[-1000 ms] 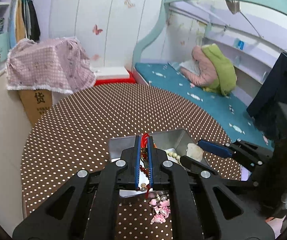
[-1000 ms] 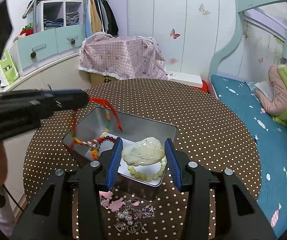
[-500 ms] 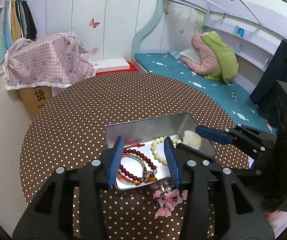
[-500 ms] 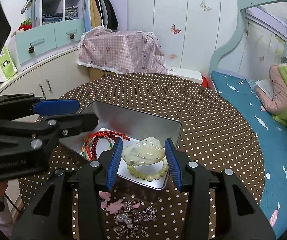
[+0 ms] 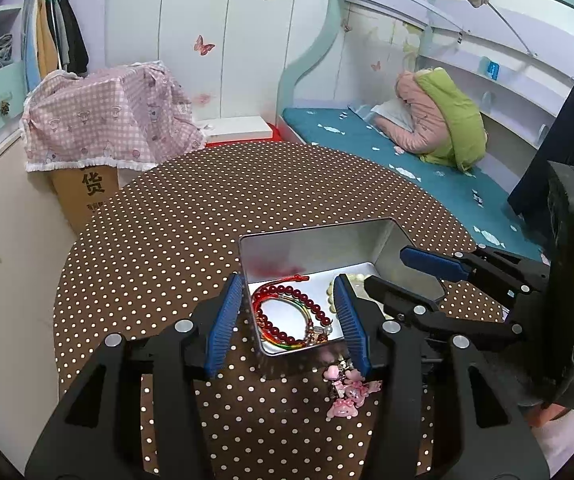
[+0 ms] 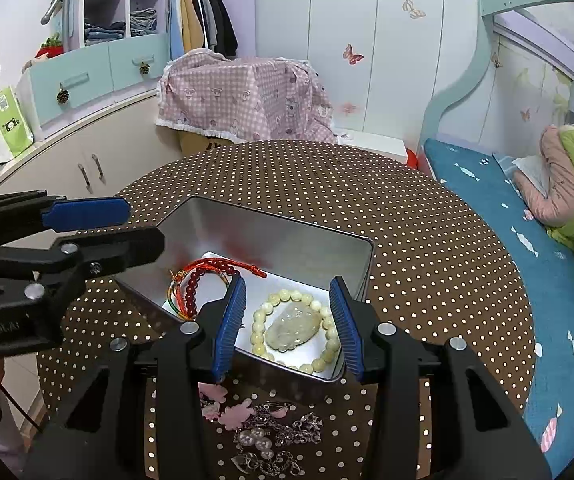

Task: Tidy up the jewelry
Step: 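Lower the jade pendant into the tin box and open the right gripper, then withdraw both grippers toward the remaining pink charms and silver trinkets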

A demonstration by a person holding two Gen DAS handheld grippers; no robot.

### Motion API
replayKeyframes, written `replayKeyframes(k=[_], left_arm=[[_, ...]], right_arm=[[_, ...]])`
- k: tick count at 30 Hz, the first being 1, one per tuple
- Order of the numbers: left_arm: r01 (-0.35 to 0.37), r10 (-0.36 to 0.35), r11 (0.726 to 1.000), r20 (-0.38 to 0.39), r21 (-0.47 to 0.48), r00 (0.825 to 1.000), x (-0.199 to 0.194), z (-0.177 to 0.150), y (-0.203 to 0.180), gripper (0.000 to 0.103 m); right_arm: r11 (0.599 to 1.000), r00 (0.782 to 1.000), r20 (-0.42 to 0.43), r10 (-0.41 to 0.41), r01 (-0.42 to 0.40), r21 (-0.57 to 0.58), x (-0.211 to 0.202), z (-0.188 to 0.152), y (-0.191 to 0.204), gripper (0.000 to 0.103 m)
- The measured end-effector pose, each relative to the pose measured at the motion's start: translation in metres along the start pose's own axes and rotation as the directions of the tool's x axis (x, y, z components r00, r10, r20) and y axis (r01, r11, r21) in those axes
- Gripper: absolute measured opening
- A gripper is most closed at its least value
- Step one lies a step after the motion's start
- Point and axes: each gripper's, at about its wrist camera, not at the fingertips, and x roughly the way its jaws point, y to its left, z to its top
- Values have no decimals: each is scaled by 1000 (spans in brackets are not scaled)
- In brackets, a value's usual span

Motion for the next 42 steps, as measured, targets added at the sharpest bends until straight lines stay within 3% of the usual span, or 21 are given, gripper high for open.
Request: replayKeyframes(k=[8, 14, 21, 26, 31, 32, 36, 42], left_arm=[[-8, 8, 1000, 19, -3, 1000, -18, -7, -1, 49], [26, -27, 999, 25, 18, 999, -33, -25, -8, 52], [119, -116, 992, -78, 28, 990, -23, -65, -24, 53], [78, -70, 996, -144, 51, 987, -2, -84, -36, 53], [41, -28, 996, -162, 78, 986, 11, -90, -43, 52], [31, -17, 996, -163, 82, 986, 13, -90, -43, 51], [-5, 22, 993, -147, 121, 989, 19, -92, -45, 28], [4, 11, 994, -129, 114, 992, 18, -95, -41, 15]], right_arm=[[1000, 998, 58, 9, -10, 18, -26, -2, -3, 42], [999, 995, 95, -12, 9, 38, -49, -11, -9, 42], [995, 997, 71, -25, 18, 98, -58, -38, -14, 44], [990, 1000, 18, 5, -7, 144, -53, -60, -13, 44], [988, 1000, -17, 25, -22, 155, -48, -69, -10, 44], [988, 1000, -19, 23, -20, 153, -49, -70, -9, 44], [989, 999, -26, 22, -18, 149, -48, -71, -6, 44], [990, 999, -25, 27, -24, 137, -49, -72, -3, 44]])
